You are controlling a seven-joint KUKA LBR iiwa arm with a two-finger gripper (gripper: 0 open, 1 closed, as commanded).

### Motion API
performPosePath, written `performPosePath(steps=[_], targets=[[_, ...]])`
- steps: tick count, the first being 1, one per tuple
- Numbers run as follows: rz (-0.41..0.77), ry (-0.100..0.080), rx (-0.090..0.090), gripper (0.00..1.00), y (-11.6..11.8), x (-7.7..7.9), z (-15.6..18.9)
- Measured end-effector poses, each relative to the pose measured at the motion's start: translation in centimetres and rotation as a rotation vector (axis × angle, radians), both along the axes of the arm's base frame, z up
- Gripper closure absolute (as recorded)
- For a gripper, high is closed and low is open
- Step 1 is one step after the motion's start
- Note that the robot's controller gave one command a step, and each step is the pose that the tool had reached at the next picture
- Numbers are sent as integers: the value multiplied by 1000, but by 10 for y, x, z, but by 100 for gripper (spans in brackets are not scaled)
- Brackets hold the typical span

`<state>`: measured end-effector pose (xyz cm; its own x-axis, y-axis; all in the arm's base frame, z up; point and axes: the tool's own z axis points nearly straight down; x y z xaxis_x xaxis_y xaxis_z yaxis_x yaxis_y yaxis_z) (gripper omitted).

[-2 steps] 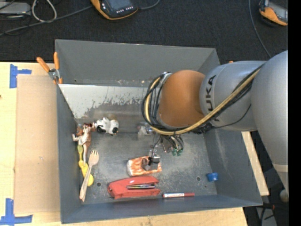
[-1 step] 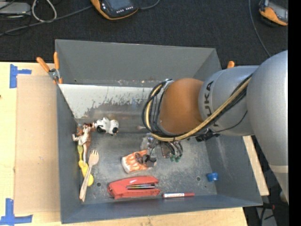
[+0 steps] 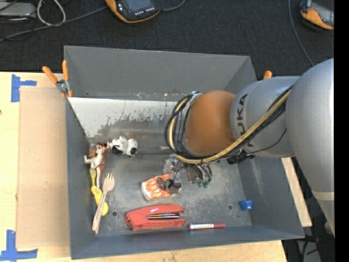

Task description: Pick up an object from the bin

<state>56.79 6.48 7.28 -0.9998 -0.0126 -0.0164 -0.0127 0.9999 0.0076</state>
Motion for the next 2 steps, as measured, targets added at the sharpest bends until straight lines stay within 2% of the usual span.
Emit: performPosePath(steps=[1,2], targets=[[147,-2,-2,100,4,-8,4],[146,-2,-1,100,4,-9,5]])
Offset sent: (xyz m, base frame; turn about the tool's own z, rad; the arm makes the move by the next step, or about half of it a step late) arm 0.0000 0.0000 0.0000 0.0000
